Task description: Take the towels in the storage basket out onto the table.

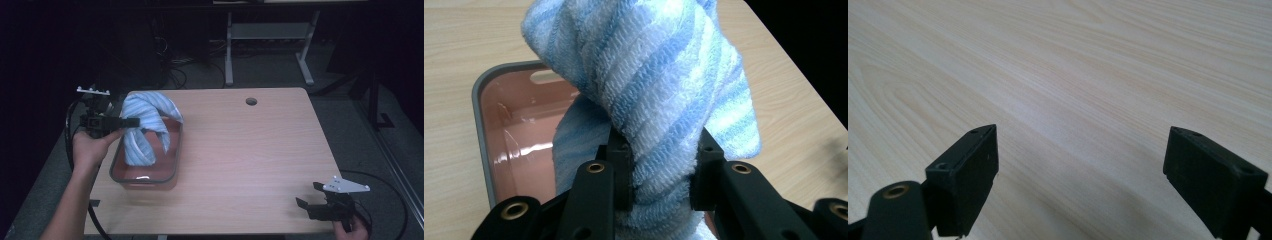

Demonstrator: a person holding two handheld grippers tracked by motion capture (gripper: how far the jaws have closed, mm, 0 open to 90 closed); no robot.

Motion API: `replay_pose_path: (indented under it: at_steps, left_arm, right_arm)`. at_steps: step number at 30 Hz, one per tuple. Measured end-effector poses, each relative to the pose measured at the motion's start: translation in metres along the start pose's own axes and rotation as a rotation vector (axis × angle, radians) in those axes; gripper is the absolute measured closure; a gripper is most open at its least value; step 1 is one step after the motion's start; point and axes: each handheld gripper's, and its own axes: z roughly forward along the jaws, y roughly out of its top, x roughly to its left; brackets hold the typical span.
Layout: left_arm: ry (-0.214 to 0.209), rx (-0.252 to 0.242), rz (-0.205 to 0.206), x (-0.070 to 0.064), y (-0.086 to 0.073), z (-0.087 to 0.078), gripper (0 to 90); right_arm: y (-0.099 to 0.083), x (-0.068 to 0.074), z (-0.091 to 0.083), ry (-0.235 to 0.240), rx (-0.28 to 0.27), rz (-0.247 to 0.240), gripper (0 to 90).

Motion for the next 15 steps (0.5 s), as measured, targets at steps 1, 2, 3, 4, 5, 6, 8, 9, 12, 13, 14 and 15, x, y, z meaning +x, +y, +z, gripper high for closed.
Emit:
replay_pose_path:
  at_steps: [1,2,3,4,5,6,8,9,12,13,14,15]
  left_arm:
    - [-0.003,0.001,-0.002,0.000,0.001,0.000,69.5]
    - [-0.002,0.002,-0.001,0.001,0.001,0.000,69.5]
    - [-0.005,0.005,-0.001,0.001,0.002,0.000,69.5]
    - [-0.008,0.005,0.000,0.001,0.003,0.000,69.5]
    - [-0.008,-0.002,-0.004,0.000,0.003,0.000,69.5]
    - [-0.013,0.002,0.000,0.000,0.004,0.000,69.5]
    - [-0.021,0.000,-0.002,0.000,0.006,-0.001,69.5]
    - [-0.019,-0.002,0.002,-0.001,0.008,-0.002,69.5]
    - [-0.036,-0.013,-0.002,-0.003,0.011,-0.004,69.4]
    - [-0.036,-0.015,0.003,-0.005,0.013,-0.005,69.4]
    - [-0.038,-0.010,0.009,-0.005,0.014,-0.005,69.4]
    - [-0.040,-0.015,0.005,-0.006,0.015,-0.005,69.4]
  right_arm:
    - [0.000,0.000,0.000,-0.002,-0.001,0.000,14.0]
    - [0.000,0.000,0.000,-0.002,0.000,0.000,14.0]
    - [0.000,0.000,0.001,0.000,0.002,0.001,14.0]
    - [0.000,0.000,0.001,0.002,0.005,-0.001,14.0]
    - [0.000,0.000,0.002,0.002,0.005,0.001,14.0]
    - [0.000,0.000,0.002,0.001,0.004,-0.001,14.0]
    - [0.000,-0.002,0.002,0.001,0.005,0.002,14.0]
    - [0.000,-0.002,0.001,-0.001,0.003,0.002,14.0]
    - [0.000,-0.003,0.001,-0.003,0.000,0.007,14.0]
    - [0.000,-0.004,0.000,-0.004,0.000,0.012,14.0]
    - [0.000,-0.005,0.000,-0.003,-0.001,0.009,14.0]
    - [0.001,-0.005,0.000,-0.003,-0.006,0.015,14.0]
